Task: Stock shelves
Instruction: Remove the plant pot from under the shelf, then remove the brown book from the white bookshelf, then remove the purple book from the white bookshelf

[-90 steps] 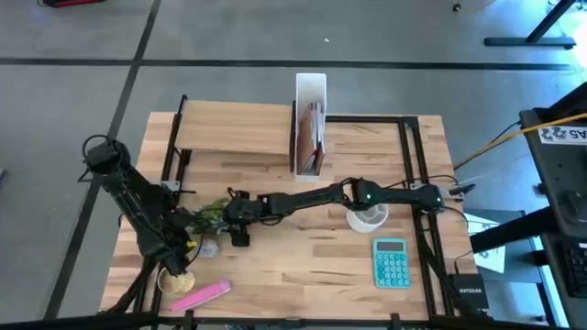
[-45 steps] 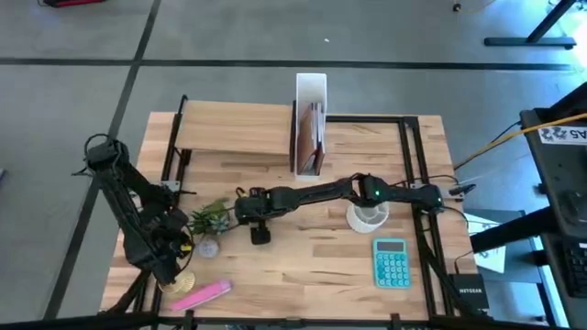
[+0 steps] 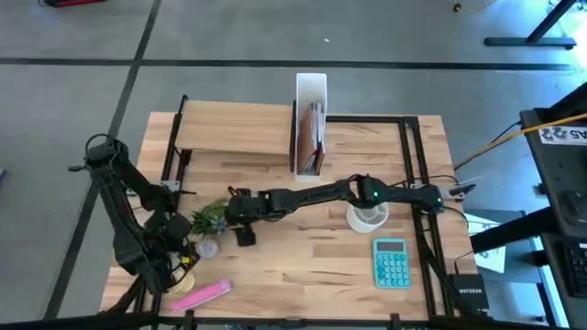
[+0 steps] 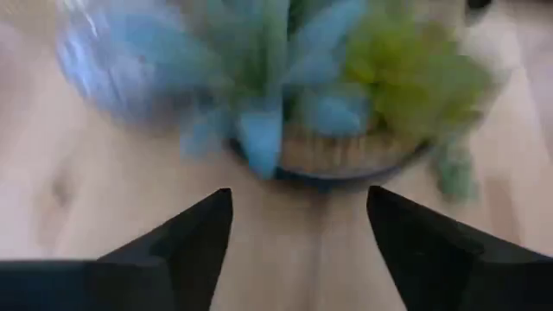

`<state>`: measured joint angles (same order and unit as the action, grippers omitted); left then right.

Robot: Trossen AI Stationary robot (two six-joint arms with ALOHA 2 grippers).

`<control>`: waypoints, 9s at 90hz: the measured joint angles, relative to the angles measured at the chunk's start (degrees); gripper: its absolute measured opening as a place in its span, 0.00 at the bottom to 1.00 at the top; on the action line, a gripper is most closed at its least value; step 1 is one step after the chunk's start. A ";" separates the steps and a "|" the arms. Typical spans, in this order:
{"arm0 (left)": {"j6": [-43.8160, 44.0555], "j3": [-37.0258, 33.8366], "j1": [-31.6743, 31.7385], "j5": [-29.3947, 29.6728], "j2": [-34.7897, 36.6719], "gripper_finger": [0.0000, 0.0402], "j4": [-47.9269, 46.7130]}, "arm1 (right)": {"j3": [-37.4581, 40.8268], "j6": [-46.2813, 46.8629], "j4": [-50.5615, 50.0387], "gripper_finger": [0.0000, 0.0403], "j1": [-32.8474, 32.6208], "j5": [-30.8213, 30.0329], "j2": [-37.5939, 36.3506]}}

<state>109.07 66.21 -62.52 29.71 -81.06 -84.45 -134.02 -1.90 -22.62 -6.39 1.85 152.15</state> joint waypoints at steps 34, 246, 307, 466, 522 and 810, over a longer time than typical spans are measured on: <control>-4.08 1.18 0.42 17.50 0.00 0.59 -0.04 | -0.06 8.01 17.05 0.43 0.04 1.82 5.84; -24.64 -5.11 11.16 60.35 -9.92 0.59 13.46 | 83.71 29.98 16.88 0.70 -8.47 -68.55 -61.17; -24.14 -5.11 14.61 60.35 -9.81 0.59 13.87 | 91.28 32.07 34.86 0.47 -3.53 -69.14 -61.17; -25.36 -5.11 12.01 59.74 -9.81 0.59 14.93 | 58.63 0.10 17.63 0.00 -31.46 -70.99 -61.15; -24.02 -5.05 11.30 60.30 -9.84 0.59 14.89 | 22.16 43.27 -54.89 0.00 -26.84 -43.61 -33.92; -25.54 -5.09 12.05 51.41 -9.86 0.59 15.13 | 77.38 3.43 17.87 0.51 4.48 -48.84 -66.53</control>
<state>83.53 61.12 -50.47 81.12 -90.91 -69.32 -56.64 1.53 -4.76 -1.92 -46.99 85.62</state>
